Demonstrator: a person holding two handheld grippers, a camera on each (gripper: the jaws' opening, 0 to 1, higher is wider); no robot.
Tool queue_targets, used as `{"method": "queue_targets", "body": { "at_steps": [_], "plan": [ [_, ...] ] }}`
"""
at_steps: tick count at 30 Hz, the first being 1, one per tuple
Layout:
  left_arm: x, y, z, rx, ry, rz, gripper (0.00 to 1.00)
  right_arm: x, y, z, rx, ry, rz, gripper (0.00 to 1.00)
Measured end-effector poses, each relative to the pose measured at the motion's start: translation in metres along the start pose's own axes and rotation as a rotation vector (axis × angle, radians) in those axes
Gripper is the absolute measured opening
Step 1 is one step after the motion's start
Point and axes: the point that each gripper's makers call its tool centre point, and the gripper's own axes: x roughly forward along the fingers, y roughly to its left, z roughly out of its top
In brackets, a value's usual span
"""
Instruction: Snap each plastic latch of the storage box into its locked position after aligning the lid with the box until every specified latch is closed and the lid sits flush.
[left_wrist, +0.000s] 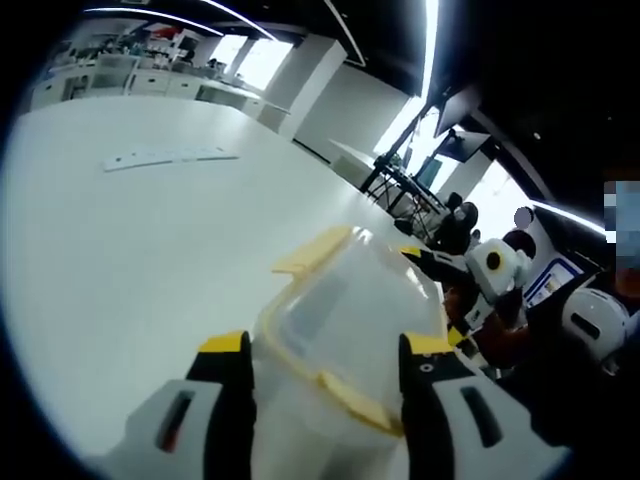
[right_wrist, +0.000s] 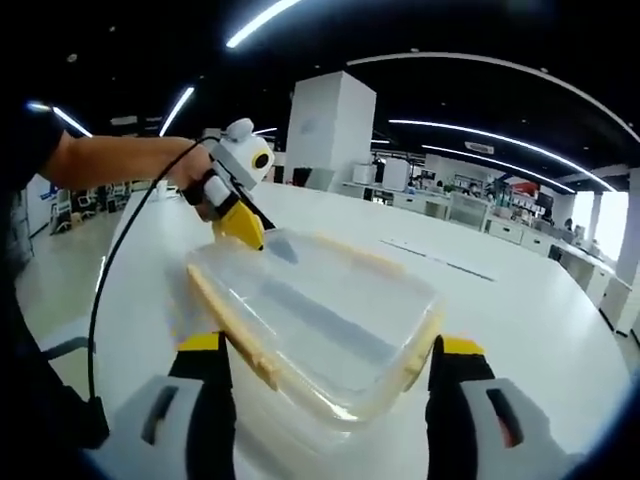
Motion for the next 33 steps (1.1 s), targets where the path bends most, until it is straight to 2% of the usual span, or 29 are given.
{"method": "queue_targets", "body": {
  "at_steps": [10, 11, 16, 18, 19, 20, 21, 23, 24, 27, 29, 30, 33],
  "plan": [
    [0.001, 0.002, 0.002, 0.002, -0.003, -0.012, 0.55, 0.001, -0.003, 0.000, -0.010, -0.019, 0.023, 0.80],
    [0.003, 0.004, 0.005, -0.008, -0.024, 0.000, 0.55, 0.002, -0.003, 0.000, -0.012, -0.020, 0.027, 0.80],
    [0.006, 0.003, 0.003, -0.037, -0.041, -0.001, 0.56, 0.000, -0.006, -0.001, -0.026, -0.051, 0.044, 0.80],
    [0.006, 0.002, 0.005, -0.035, -0.042, 0.006, 0.56, 0.000, -0.008, -0.004, -0.062, -0.057, 0.053, 0.77],
    [0.006, 0.002, 0.006, -0.026, -0.041, 0.012, 0.56, -0.001, -0.012, -0.009, -0.129, -0.031, 0.035, 0.75],
    [0.005, 0.002, 0.008, 0.010, -0.041, 0.019, 0.57, 0.000, -0.011, -0.008, -0.157, -0.031, 0.049, 0.74],
    [0.005, 0.004, 0.009, 0.039, -0.036, 0.035, 0.58, 0.000, -0.010, -0.010, -0.144, -0.023, 0.052, 0.74],
    [0.000, 0.011, 0.021, 0.136, -0.050, 0.121, 0.59, -0.001, -0.013, -0.011, -0.195, 0.001, 0.067, 0.72],
    [-0.002, 0.011, 0.022, 0.151, -0.040, 0.130, 0.58, -0.002, -0.013, -0.012, -0.198, 0.006, 0.078, 0.73],
    [-0.008, 0.008, 0.026, 0.250, -0.012, 0.153, 0.56, -0.004, -0.015, -0.012, -0.244, 0.024, 0.101, 0.72],
    [-0.010, 0.002, 0.026, 0.259, -0.006, 0.148, 0.57, -0.006, -0.015, -0.010, -0.306, 0.029, 0.117, 0.73],
    [-0.010, 0.000, 0.025, 0.265, -0.002, 0.146, 0.57, -0.006, -0.015, -0.011, -0.309, 0.035, 0.119, 0.76],
    [-0.012, -0.006, 0.023, 0.347, 0.014, 0.145, 0.60, -0.006, -0.016, -0.015, -0.377, 0.072, 0.149, 0.77]
  ]
}}
